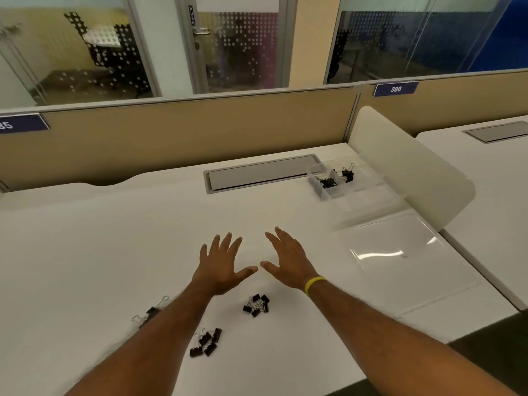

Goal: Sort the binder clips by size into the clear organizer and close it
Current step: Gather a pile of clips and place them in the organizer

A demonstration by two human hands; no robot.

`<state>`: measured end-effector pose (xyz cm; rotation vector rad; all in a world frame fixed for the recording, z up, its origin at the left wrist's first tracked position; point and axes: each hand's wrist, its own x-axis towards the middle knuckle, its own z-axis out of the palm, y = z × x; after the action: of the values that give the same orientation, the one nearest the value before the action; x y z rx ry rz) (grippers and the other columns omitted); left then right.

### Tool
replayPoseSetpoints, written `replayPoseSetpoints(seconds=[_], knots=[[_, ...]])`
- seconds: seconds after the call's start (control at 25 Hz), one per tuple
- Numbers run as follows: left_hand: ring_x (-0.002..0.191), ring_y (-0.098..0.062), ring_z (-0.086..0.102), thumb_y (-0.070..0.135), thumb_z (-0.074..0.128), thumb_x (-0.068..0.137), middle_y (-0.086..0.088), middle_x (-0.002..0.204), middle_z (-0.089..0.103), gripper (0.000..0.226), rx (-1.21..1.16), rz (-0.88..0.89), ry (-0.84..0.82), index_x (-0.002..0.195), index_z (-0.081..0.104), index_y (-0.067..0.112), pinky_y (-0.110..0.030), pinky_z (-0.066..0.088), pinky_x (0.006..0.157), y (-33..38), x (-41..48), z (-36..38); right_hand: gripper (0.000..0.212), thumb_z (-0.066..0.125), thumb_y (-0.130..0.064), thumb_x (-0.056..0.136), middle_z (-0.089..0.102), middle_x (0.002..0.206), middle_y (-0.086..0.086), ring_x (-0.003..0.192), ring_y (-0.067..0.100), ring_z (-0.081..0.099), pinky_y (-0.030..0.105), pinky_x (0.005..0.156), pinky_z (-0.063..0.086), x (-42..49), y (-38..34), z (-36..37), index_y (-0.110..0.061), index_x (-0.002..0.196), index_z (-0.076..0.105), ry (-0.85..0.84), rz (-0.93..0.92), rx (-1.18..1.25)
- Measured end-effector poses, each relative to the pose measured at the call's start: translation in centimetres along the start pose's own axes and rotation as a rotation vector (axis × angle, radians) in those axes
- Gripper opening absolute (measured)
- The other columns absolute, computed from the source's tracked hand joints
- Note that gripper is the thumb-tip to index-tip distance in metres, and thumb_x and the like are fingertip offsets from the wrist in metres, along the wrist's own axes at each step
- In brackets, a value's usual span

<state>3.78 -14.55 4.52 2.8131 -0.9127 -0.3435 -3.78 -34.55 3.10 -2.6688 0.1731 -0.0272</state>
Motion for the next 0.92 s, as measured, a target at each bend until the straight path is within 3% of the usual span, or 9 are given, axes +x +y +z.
replayPoseSetpoints(seconds=[0.44,0.68,0.8,0.92], knots=[[0.150,-0.023,-0.002,0.082,0.027,0.080,-0.003,0.163,0.003,0.094,-0.064,-0.125,-0.010,0.154,0.012,0.025,-0.053,0.003,0.119,-12.0,-9.6,2.9,0.080,0.051,-0.053,0.092,0.001,0.163,0.003,0.150,0.020,-0.001,0.040,0.120,0.001,-2.5,-9.2,7.9,-0.028,0.154,0.008,-0.156,-0.040,-0.049],[0.142,-0.025,0.030,0.062,0.038,0.088,-0.009,0.153,0.037,0.071,-0.212,-0.263,0.179,0.144,0.041,0.017,-0.044,0.029,0.112,-17.6,-13.1,3.0,0.079,0.053,-0.048,0.093,0.006,0.163,0.003,0.150,0.020,0.004,0.039,0.122,0.007,-1.5,-12.7,10.3,-0.022,0.154,0.011,-0.275,-0.166,-0.042],[0.139,-0.025,0.035,0.046,0.050,0.095,-0.007,0.150,0.040,0.057,-0.293,-0.362,0.225,0.142,0.043,0.016,-0.046,0.033,0.109,-19.3,-15.0,3.6,0.079,0.057,-0.045,0.092,0.008,0.162,0.003,0.149,0.019,0.007,0.033,0.121,0.011,-0.8,-15.1,11.2,-0.019,0.154,0.014,-0.346,-0.234,-0.012],[0.135,-0.024,0.039,0.049,0.051,0.093,-0.004,0.147,0.043,0.059,-0.331,-0.347,0.222,0.141,0.043,0.016,-0.043,0.035,0.107,-19.6,-16.3,3.8,0.082,0.062,-0.045,0.089,0.009,0.162,0.001,0.148,0.017,0.011,0.031,0.118,0.016,-0.4,-17.2,12.1,-0.020,0.153,0.017,-0.408,-0.287,0.014]])
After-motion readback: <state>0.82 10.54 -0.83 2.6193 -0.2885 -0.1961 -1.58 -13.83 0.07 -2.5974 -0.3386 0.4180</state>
